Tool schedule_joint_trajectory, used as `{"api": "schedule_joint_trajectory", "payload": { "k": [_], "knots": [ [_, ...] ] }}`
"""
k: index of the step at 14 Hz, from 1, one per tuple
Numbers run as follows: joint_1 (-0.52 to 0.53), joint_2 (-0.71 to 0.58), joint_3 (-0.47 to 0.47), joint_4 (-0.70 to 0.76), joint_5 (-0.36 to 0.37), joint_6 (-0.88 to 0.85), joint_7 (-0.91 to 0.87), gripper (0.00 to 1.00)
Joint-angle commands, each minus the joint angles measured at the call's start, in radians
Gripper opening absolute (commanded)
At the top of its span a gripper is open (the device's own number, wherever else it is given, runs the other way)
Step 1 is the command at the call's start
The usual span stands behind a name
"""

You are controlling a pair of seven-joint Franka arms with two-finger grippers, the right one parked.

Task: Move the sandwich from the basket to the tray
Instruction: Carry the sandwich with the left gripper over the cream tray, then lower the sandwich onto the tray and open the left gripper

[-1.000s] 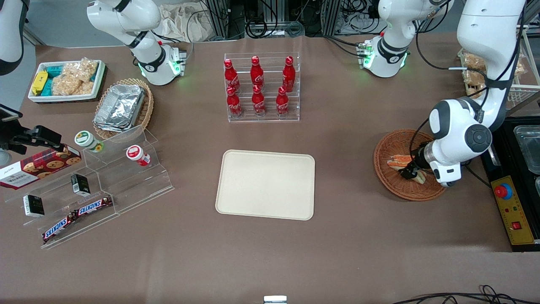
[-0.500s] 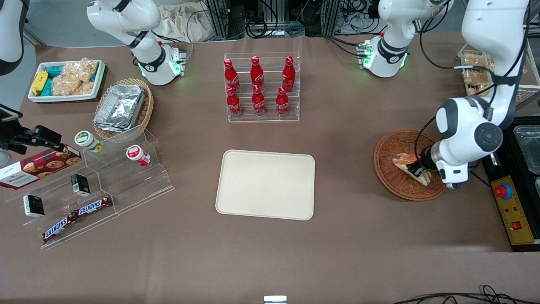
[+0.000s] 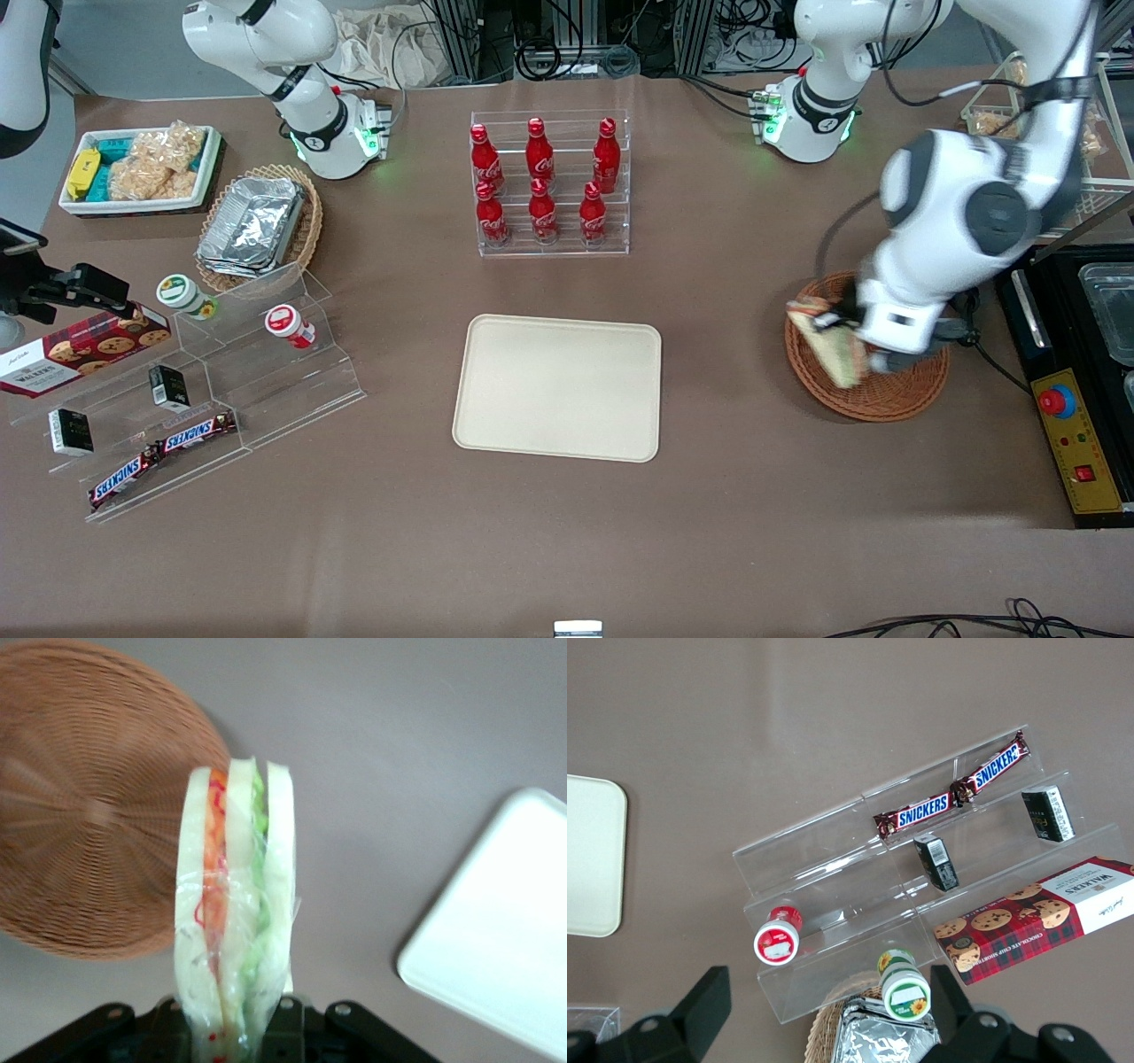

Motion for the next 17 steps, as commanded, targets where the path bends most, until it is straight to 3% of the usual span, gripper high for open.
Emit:
{"api": "schedule_joint_trajectory", "payload": {
  "k": [1,4,6,8,12,14,16,17],
  "knots": [
    [-0.001,0.034,-0.124,0.02,0.039,0.008,0.001,0.0],
    [-0.079,0.124,-0.159,0.017,0.077,0.219,0.024,0.0],
    [-0.125,0.224,-0.159,0.018,0.175,0.376,0.016,0.0],
    [-0.162,0.304,-0.157,0.025,0.218,0.499,0.012,0.0],
    [-0.185,0.476,-0.154,0.136,0.378,0.531,-0.004,0.0],
    [-0.185,0.517,-0.152,0.153,0.445,0.531,-0.015,0.16],
    [-0.185,0.527,-0.152,0.153,0.453,0.531,-0.062,0.36],
    [-0.187,0.53,-0.152,0.156,0.456,0.531,-0.112,0.62]
  ]
}}
